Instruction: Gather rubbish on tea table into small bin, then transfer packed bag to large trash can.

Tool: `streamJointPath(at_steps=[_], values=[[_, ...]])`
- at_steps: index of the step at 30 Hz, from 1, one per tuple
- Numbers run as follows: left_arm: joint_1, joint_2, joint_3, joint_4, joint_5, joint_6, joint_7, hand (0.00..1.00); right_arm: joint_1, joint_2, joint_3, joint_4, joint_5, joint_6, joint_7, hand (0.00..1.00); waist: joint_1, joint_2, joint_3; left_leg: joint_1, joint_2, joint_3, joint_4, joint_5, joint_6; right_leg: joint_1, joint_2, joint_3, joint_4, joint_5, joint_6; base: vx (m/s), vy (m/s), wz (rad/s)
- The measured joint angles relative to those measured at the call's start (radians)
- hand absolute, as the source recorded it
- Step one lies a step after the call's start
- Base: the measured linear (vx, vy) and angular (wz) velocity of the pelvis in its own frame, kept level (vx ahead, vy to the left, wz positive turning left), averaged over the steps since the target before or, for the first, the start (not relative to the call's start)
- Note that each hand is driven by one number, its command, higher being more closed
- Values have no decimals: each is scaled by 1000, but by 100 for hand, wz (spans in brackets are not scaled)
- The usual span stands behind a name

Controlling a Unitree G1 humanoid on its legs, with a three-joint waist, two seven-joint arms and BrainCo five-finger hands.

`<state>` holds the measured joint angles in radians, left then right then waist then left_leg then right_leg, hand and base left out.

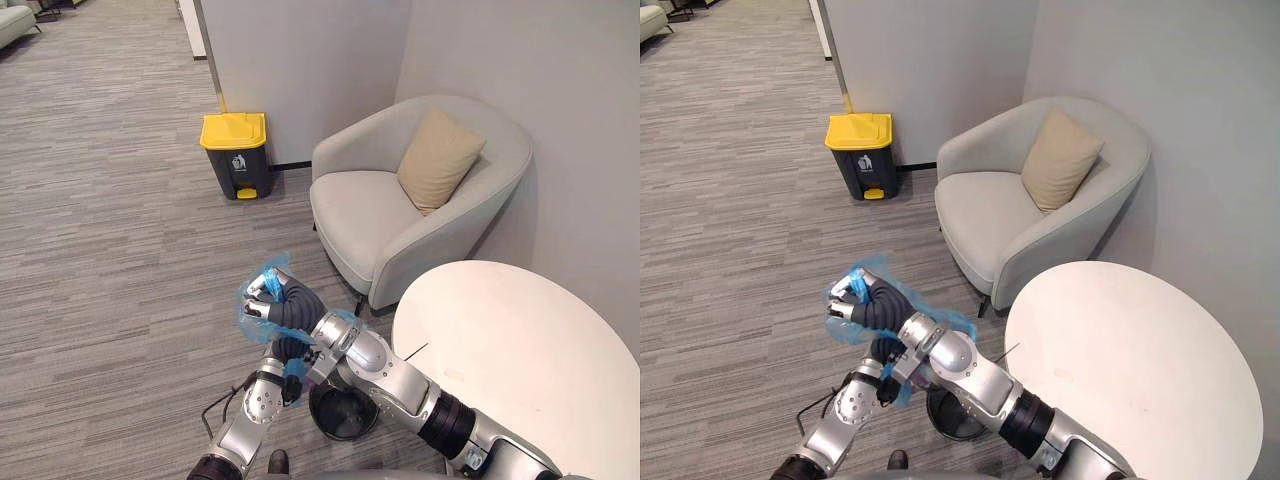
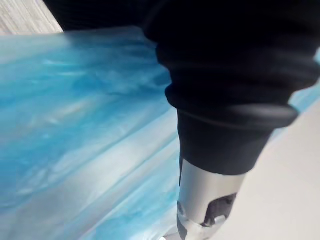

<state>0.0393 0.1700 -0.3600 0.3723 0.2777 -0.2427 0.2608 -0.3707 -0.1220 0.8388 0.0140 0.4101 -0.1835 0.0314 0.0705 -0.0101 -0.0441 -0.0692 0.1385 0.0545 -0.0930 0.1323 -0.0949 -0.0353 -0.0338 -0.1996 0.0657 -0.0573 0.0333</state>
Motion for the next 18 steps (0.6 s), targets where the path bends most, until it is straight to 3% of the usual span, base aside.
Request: streamJointPath(at_steps=[13,14,18], values=[[-34,-13,-6,0,14,38,34,0,-60,33,44,0,100,0,14,100,0,14,-4,0,0,0,0,0,-1,1,0,0,-2,0,0,0,0,0],[-39,-13,-7,0,15,42,36,100,-60,34,44,0,104,0,14,100,0,14,-4,0,0,0,0,0,-1,1,0,0,-2,0,0,0,0,0],[-76,-14,-25,1,42,73,67,100,-60,40,58,0,140,0,14,100,0,14,-4,-4,0,-1,0,-1,-1,-1,0,-1,-3,0,0,0,0,0]])
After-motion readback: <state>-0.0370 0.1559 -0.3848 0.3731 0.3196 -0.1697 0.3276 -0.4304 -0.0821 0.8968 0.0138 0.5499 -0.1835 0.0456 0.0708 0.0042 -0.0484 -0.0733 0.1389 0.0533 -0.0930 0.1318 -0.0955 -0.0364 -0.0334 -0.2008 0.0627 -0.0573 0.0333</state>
